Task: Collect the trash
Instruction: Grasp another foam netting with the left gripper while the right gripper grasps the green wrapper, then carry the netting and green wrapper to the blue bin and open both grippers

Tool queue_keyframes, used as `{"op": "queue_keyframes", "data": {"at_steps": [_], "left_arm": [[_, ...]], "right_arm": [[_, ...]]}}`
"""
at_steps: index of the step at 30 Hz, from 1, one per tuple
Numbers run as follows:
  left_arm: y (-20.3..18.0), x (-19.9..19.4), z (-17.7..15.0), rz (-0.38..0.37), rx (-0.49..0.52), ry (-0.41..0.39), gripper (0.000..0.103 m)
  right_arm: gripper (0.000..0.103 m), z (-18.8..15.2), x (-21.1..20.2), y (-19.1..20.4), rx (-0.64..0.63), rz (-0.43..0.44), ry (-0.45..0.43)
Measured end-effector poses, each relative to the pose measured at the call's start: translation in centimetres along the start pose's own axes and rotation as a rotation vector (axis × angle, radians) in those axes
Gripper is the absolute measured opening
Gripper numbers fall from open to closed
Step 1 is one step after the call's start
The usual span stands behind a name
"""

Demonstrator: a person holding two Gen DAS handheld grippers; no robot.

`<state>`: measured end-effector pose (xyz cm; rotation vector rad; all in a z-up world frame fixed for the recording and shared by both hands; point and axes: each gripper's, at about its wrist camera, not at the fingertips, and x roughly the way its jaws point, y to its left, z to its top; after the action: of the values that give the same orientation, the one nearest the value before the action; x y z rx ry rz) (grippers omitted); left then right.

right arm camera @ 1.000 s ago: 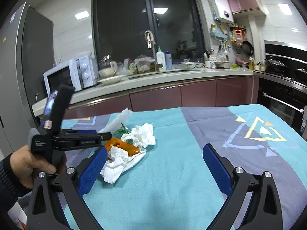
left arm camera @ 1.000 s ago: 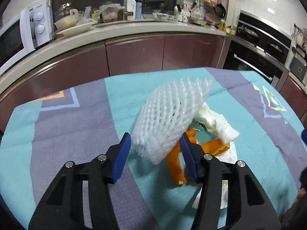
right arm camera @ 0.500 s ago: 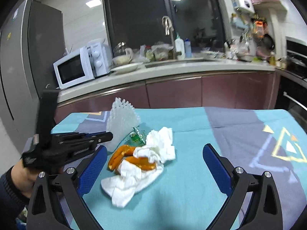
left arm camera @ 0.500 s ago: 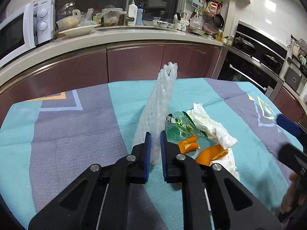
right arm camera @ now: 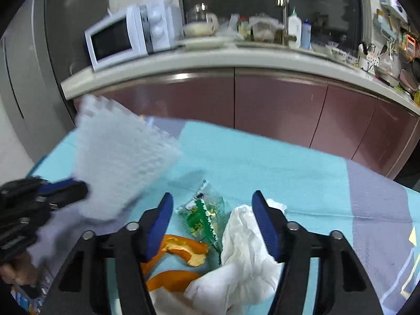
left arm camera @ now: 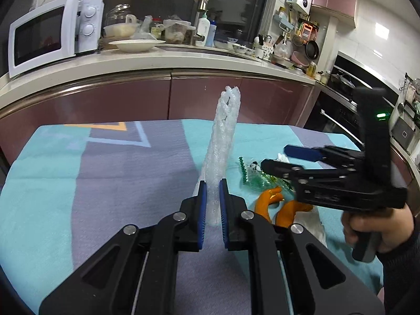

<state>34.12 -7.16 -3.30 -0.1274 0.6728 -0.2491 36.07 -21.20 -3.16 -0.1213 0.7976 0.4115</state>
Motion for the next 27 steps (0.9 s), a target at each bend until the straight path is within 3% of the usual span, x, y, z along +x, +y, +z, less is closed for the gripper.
{"op": "queue_keyframes", "data": {"at_steps": [1, 4, 16, 19, 27], "left_arm": [[0.3, -0.2, -0.1, 0.001, -0.006, -0.001, 0.010], [0.9, -0.8, -0.3, 0.004, -0.021, -0.002, 0.010], [2.4, -2.9, -0.6, 0.011, -0.044, -0.030, 0.011], [2.5, -3.4, -0.6, 0.016, -0.051, -0.039, 0.011], [3.2, -6.3, -0.7, 0.031, -0.065, -0.081, 0.011]], "right_arm": [[0.049, -0.1, 0.2, 0.0, -0.004, 0.004, 0.006], [0.042, -0.2, 1.0, 0.1, -0.010, 0.015, 0.038], [0.020, 0.5, 1.9, 0.5, 0.009, 0.054, 0.092], [0.015, 0.8, 1.4, 0.7, 0.029, 0.072, 0.062], [0.014, 2.3, -1.9, 1.6, 0.055, 0.115, -0.056]]}}
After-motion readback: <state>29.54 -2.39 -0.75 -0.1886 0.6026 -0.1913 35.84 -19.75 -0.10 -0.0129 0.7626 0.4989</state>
